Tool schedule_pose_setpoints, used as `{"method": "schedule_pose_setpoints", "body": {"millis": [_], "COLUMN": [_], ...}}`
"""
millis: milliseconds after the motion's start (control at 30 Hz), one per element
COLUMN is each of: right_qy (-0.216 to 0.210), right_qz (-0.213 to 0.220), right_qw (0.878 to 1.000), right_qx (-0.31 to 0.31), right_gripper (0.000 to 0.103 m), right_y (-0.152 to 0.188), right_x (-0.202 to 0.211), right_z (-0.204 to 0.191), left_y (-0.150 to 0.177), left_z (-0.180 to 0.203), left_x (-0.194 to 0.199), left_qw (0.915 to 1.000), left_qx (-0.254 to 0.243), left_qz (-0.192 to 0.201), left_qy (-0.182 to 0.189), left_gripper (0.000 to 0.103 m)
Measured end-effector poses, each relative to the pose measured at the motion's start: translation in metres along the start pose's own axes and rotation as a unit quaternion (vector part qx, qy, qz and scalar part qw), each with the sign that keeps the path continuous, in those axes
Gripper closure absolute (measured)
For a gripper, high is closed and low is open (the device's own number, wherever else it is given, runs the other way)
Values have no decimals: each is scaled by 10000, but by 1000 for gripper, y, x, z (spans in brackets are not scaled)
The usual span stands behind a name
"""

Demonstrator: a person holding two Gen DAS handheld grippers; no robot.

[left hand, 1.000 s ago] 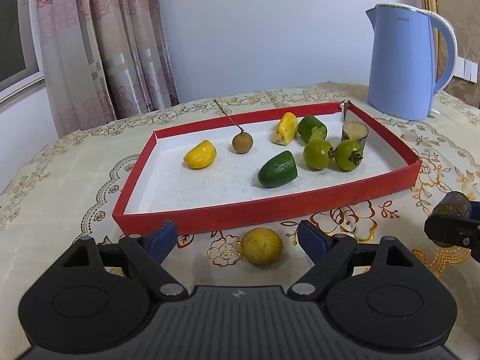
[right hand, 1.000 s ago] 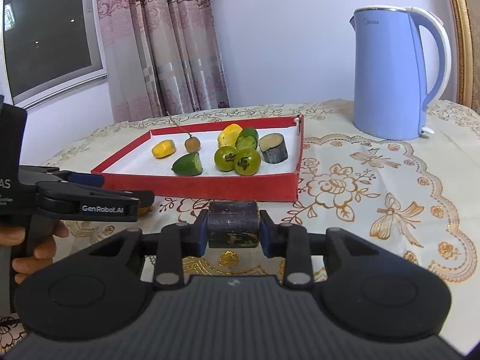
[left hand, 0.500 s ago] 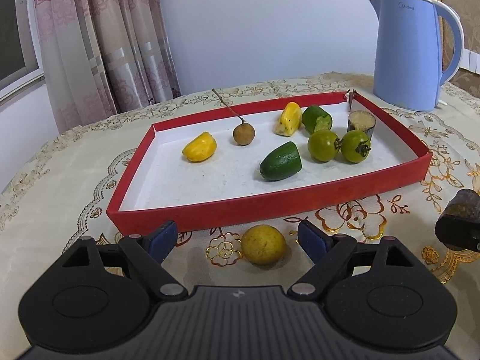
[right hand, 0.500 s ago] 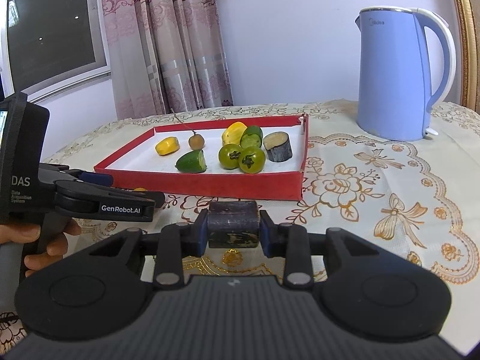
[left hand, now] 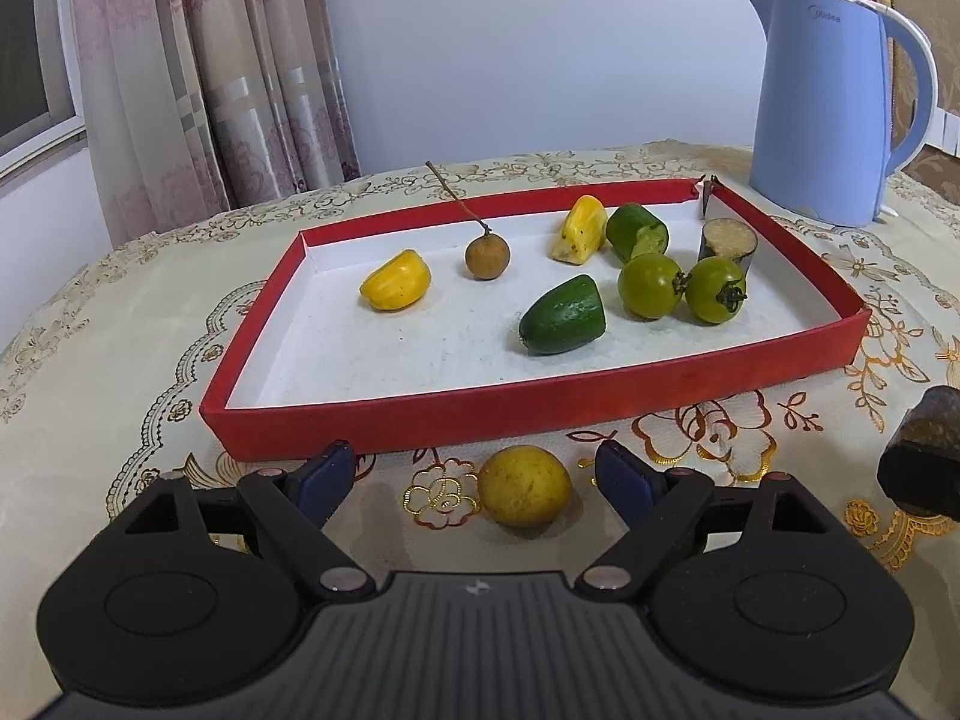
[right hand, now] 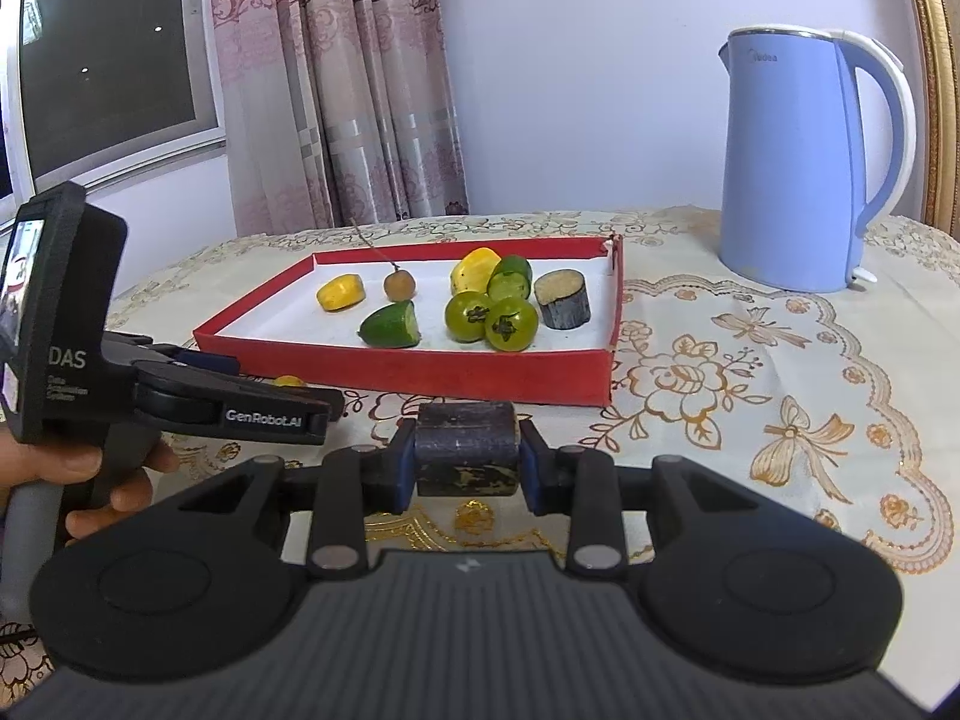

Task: Organize fruits
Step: 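Grasp the yellow lemon beside the tray with the left gripper while the right holds the eggplant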

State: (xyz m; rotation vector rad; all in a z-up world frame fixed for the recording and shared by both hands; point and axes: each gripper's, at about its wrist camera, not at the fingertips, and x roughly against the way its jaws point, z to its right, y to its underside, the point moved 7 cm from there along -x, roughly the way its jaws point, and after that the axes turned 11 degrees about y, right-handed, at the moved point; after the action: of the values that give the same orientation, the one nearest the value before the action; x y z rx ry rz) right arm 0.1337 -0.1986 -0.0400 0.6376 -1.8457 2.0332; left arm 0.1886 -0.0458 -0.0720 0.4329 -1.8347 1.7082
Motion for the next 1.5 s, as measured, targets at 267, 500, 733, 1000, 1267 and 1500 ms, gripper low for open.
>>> {"method": "schedule_pose_setpoints", "body": {"millis": [267,500,733,1000,1267,1500], "right_qy": [13,5,-11,-8,-19,-57], "right_qz": [-45,-63,-73,-71,-76,-77], "right_qw": [10000,10000,10000,10000,10000,10000], "right_qx": [11,24,46,46,36,22], "right_gripper": [71,71,71,71,71,71], "right_y": [2,2,3,3,3,3], "right_x": [-1,-2,-3,-3,-3,-3], "right_z": [-2,-3,-3,-3,-3,-3], "left_y": [1,1,0,0,4,6], "left_z": [-1,-2,-4,-1,0,3], "left_x": [-1,-1,0,0,2,4], "left_qw": [10000,9999,9998,9999,9997,9997], "left_qx": [35,97,172,98,74,-33], "left_qz": [-1,4,49,67,-39,-49], "left_qy": [4,46,31,30,224,258], "left_gripper": [16,16,16,16,45,49]}}
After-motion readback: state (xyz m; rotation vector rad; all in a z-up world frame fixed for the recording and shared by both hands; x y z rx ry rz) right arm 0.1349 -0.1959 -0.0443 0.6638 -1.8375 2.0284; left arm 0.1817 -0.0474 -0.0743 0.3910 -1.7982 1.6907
